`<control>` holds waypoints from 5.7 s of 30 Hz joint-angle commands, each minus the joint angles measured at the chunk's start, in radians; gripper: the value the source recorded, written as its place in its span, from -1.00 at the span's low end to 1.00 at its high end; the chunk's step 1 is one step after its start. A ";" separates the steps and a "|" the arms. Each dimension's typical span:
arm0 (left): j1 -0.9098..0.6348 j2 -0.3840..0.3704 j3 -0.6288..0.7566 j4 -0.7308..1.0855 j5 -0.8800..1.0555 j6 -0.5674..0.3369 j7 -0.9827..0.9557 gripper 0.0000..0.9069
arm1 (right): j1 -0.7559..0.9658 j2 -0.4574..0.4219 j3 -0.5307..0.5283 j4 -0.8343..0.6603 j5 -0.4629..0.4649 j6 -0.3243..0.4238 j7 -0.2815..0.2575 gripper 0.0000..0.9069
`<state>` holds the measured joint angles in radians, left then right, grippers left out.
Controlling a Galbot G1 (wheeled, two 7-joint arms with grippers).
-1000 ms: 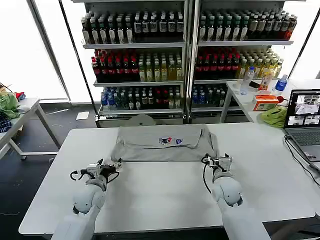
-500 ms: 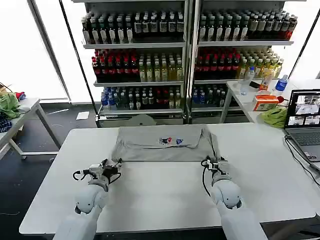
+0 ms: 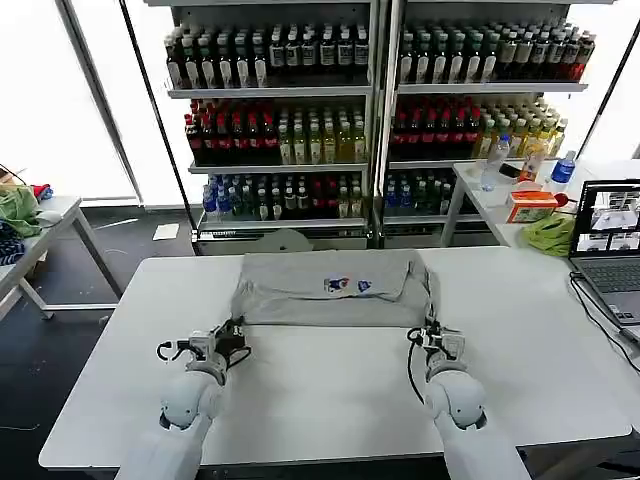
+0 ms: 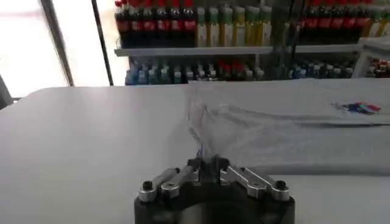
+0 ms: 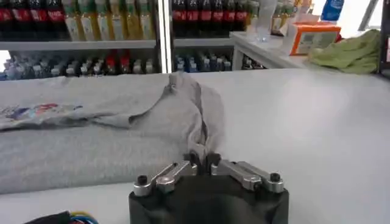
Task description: Fold and organize the clothes.
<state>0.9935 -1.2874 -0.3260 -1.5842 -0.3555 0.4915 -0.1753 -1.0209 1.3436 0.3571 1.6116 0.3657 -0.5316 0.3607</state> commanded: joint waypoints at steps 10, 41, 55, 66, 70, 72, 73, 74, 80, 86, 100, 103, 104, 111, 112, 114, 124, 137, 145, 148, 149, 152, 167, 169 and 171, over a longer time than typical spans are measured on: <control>0.092 0.018 0.004 -0.190 0.119 -0.018 0.009 -1.00 | -0.130 -0.007 0.019 0.201 -0.005 0.016 0.006 -1.00; 0.652 0.009 -0.093 -0.646 0.129 -0.013 -0.058 -1.00 | -0.544 -0.103 0.080 0.577 0.017 -0.041 0.159 -1.00; 0.732 -0.026 -0.096 -0.624 0.165 -0.055 -0.040 -1.00 | -0.628 -0.089 0.100 0.593 -0.029 0.017 0.202 -1.00; 0.772 -0.048 -0.089 -0.639 0.171 -0.048 -0.035 1.00 | -0.654 -0.087 0.111 0.608 -0.051 -0.002 0.248 1.00; 0.795 -0.061 -0.088 -0.630 0.168 -0.058 -0.037 1.00 | -0.668 -0.089 0.121 0.614 -0.053 0.008 0.261 1.00; 0.806 -0.070 -0.092 -0.634 0.167 -0.066 -0.038 1.00 | -0.676 -0.087 0.127 0.619 -0.061 0.022 0.266 1.00; 0.813 -0.072 -0.091 -0.638 0.167 -0.068 -0.038 1.00 | -0.679 -0.087 0.130 0.619 -0.070 0.028 0.266 1.00; 0.817 -0.072 -0.091 -0.641 0.168 -0.070 -0.039 1.00 | -0.680 -0.087 0.133 0.620 -0.075 0.033 0.266 1.00; 0.830 -0.063 -0.126 -0.703 0.170 -0.083 -0.058 1.00 | -0.656 -0.091 0.195 0.640 -0.036 0.041 0.267 1.00; 0.797 -0.036 -0.199 -0.750 0.155 -0.079 -0.066 1.00 | -0.584 -0.105 0.278 0.643 0.044 0.031 0.263 1.00; 0.491 0.156 -0.273 -0.734 -0.055 -0.019 -0.025 1.00 | -0.218 -0.229 0.294 0.510 0.186 0.007 0.116 1.00; 0.414 0.241 -0.251 -0.666 -0.053 -0.032 0.014 1.00 | -0.102 -0.280 0.240 0.460 0.204 -0.031 0.084 1.00; 0.373 0.268 -0.232 -0.606 -0.056 -0.033 0.031 1.00 | -0.069 -0.291 0.217 0.427 0.199 -0.032 0.077 1.00; 0.165 0.349 -0.116 -0.433 -0.127 -0.030 0.084 1.00 | 0.206 -0.339 -0.005 0.262 0.179 -0.047 0.038 1.00; 0.121 0.357 -0.086 -0.402 -0.154 -0.024 0.092 1.00 | 0.231 -0.340 -0.022 0.247 0.182 -0.047 0.028 1.00; 0.068 0.358 -0.050 -0.361 -0.191 -0.019 0.097 1.00 | 0.294 -0.350 -0.081 0.182 0.218 -0.046 -0.043 1.00; -0.168 0.275 0.112 -0.084 -0.231 -0.032 0.114 1.00 | 0.489 -0.336 -0.238 -0.092 0.170 -0.048 -0.219 1.00; -0.260 0.190 0.186 0.086 -0.217 -0.028 0.132 1.00 | 0.529 -0.259 -0.228 -0.298 -0.025 -0.046 -0.410 1.00; -0.263 0.164 0.193 0.122 -0.200 -0.038 0.138 1.00 | 0.507 -0.241 -0.188 -0.335 -0.031 -0.046 -0.406 1.00; -0.267 0.156 0.198 0.126 -0.193 -0.037 0.133 1.00 | 0.502 -0.208 -0.178 -0.358 -0.019 -0.023 -0.366 1.00; -0.266 0.156 0.201 0.125 -0.188 -0.036 0.131 1.00 | 0.492 -0.199 -0.172 -0.354 -0.020 -0.020 -0.365 1.00; -0.268 0.155 0.206 0.131 -0.188 -0.033 0.129 1.00 | 0.481 -0.189 -0.175 -0.366 -0.023 -0.012 -0.368 1.00; -0.279 0.132 0.199 0.193 -0.172 -0.022 0.123 1.00 | 0.520 -0.101 -0.169 -0.530 -0.006 0.022 -0.369 1.00; -0.275 0.133 0.194 0.194 -0.172 -0.022 0.123 1.00 | 0.522 -0.095 -0.169 -0.539 -0.009 0.028 -0.370 1.00; -0.271 0.133 0.188 0.197 -0.169 -0.023 0.123 1.00 | 0.526 -0.092 -0.169 -0.550 -0.012 0.035 -0.372 1.00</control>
<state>0.7232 -1.1485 -0.1318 -1.4132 -0.5346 0.4676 -0.0528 -0.5019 1.2232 0.1853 1.1255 0.3530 -0.5082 -0.0102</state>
